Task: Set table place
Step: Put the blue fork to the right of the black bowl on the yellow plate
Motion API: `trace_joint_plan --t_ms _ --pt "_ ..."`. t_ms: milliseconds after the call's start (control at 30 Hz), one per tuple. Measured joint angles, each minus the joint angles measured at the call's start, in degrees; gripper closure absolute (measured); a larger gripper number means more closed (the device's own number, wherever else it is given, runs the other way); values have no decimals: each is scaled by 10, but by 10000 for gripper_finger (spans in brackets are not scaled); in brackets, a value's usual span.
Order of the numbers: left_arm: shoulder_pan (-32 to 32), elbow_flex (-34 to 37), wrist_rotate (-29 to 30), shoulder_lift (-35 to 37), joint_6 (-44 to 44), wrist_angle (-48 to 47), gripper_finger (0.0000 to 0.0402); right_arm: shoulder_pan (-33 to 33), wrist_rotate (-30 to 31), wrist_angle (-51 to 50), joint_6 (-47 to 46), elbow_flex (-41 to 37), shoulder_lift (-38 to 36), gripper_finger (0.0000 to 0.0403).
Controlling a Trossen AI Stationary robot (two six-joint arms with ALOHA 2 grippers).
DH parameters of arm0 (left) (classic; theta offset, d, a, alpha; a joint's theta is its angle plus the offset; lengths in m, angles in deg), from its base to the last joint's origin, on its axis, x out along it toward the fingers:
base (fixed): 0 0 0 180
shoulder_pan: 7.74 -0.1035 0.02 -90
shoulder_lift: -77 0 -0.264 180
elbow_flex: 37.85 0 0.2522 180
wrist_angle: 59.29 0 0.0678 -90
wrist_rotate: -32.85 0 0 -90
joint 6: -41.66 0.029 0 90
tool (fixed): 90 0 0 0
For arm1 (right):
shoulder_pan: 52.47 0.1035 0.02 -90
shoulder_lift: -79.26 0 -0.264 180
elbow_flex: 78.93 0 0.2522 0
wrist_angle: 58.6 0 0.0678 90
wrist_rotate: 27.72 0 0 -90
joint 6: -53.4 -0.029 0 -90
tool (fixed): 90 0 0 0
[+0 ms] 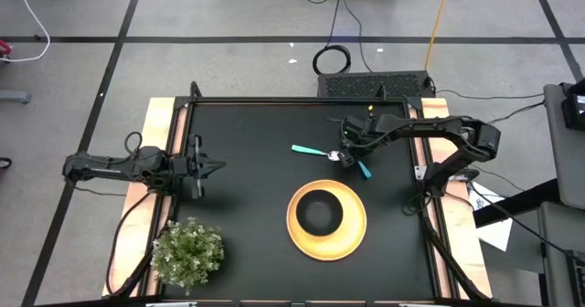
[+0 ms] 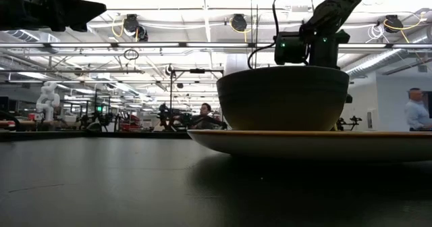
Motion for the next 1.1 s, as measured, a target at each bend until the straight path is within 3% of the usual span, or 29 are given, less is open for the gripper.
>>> trace_joint_plan --t_ms 433,1100 --pt "0 0 0 0 -1 1 382 0 1 -89 4 55 -1 402" --pt "0 0 -2 0 -2 1 382 12 2 -105 4 73 -2 403"
